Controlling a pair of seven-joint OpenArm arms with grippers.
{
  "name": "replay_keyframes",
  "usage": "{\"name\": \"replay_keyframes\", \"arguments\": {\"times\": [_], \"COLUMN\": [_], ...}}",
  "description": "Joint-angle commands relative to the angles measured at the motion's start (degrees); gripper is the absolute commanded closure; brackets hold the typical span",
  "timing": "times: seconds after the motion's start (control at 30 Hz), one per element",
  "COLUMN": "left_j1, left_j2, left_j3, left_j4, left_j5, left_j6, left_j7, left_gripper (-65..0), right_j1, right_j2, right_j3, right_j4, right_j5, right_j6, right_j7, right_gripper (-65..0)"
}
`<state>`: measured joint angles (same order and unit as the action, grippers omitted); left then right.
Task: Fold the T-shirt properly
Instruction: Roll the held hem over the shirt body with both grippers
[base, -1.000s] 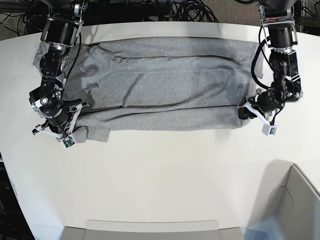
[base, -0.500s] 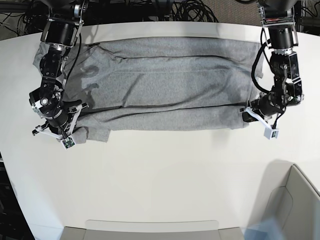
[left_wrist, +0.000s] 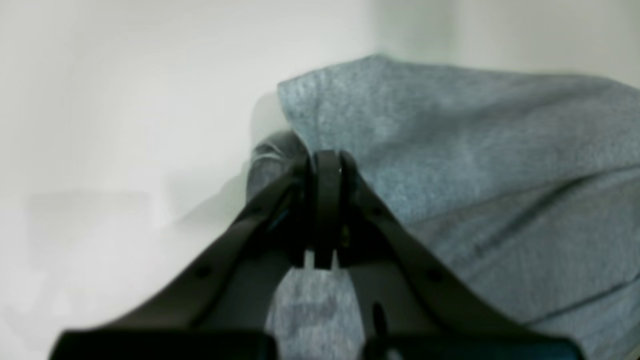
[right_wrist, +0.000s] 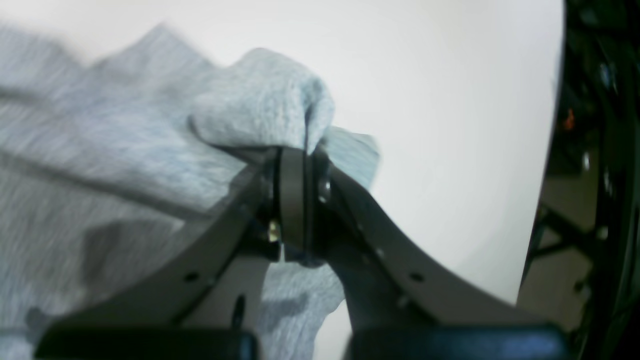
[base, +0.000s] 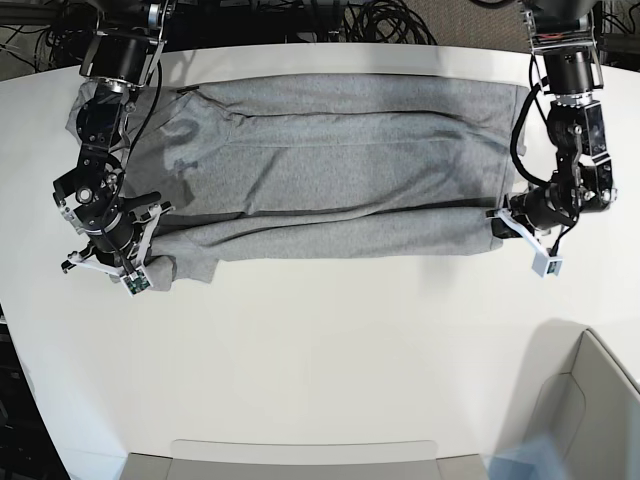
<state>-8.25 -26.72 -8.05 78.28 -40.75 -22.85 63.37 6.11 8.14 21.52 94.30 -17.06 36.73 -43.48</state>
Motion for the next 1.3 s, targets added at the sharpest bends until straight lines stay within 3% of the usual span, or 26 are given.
{"name": "replay_keyframes", "arguments": {"times": [0.0,0.07,0.3,0.57,0.8,1.0,1.27], "left_j1": [0.0,0.6,1.5,7.4,12.5,18.4,23.2], "left_j2": [-0.8,-0.8,-0.7,-0.8,-0.7,-0.7,-0.5], "left_j3": [-0.5,-0.6,-7.9,-8.1,-10.5,-14.3,-14.4], "left_j4": [3.0,5.4,6.5,12.8,13.8,22.4,25.1], "left_j5": [-0.7,-0.7,-0.7,-0.7,-0.7,-0.7,-0.7], "left_j6": [-0.3,-0.2,-0.3,-0.3,-0.3,-0.3,-0.3], "left_j7": [0.0,1.7,7.5,8.5,8.5,8.5,8.6], "left_gripper": [0.0,0.0,0.0,0.0,0.0,0.0,0.0], "right_j1": [1.3,1.8,1.3,-3.3,-6.2,-9.5,-14.1], "right_j2": [0.4,-0.7,-0.8,-1.1,-3.1,-4.5,-6.6], "right_j3": [1.6,4.7,8.7,8.7,9.3,9.4,9.4], "right_j4": [1.7,2.2,6.8,10.1,13.4,16.4,18.3], "right_j5": [0.1,0.1,0.0,0.0,0.0,0.1,0.1], "right_j6": [0.9,3.0,3.3,3.3,3.3,3.3,3.3], "right_j7": [1.1,-0.8,-6.8,-7.1,-7.2,-7.3,-7.3], "right_gripper": [0.0,0.0,0.0,0.0,0.0,0.0,0.0]}}
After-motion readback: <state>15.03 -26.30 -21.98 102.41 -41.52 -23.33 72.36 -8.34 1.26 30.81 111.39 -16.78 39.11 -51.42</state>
